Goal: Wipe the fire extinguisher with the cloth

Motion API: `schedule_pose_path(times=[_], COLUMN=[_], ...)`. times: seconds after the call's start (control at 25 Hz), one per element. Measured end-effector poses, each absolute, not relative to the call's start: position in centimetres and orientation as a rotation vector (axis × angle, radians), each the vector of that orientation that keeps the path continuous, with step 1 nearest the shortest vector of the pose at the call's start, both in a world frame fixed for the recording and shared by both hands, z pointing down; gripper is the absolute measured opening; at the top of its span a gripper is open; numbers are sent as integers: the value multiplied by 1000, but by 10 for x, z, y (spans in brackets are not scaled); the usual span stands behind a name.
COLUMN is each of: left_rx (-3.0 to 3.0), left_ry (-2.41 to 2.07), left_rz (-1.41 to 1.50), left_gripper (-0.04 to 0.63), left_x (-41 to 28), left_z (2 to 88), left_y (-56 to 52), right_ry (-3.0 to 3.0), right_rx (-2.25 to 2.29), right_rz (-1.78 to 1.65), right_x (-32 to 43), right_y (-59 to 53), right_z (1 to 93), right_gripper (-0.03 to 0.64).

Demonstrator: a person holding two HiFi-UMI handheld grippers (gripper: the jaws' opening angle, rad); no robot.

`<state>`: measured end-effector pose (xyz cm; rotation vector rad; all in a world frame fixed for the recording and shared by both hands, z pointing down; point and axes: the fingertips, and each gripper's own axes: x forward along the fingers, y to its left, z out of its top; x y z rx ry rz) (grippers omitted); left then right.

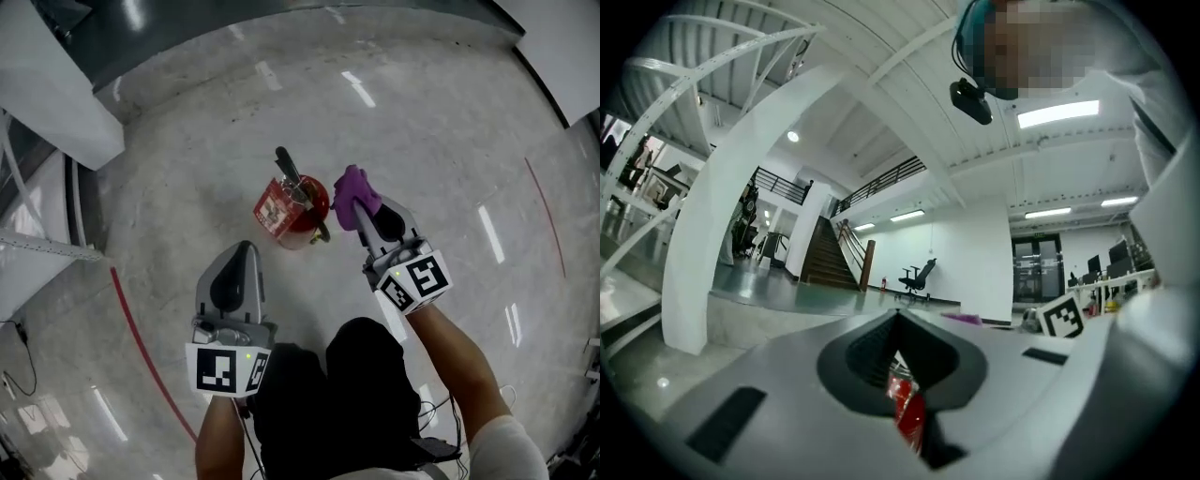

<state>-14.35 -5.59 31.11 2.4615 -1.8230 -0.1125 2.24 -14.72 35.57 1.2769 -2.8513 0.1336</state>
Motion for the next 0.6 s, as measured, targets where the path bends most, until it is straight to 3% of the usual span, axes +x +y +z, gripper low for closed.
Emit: schedule_pose_path(times=[0.6], left_rx=[2464], left_ry=[-1742], left_rz=[-216], left_gripper=[3], left_x=[-134], left_z=[336], left_y=[-26], right_ry=[-2767], right_rx=[878], right_rz=[-32], right_x=[-82], right_y=[-221], right_z=[363], right_gripper=[58])
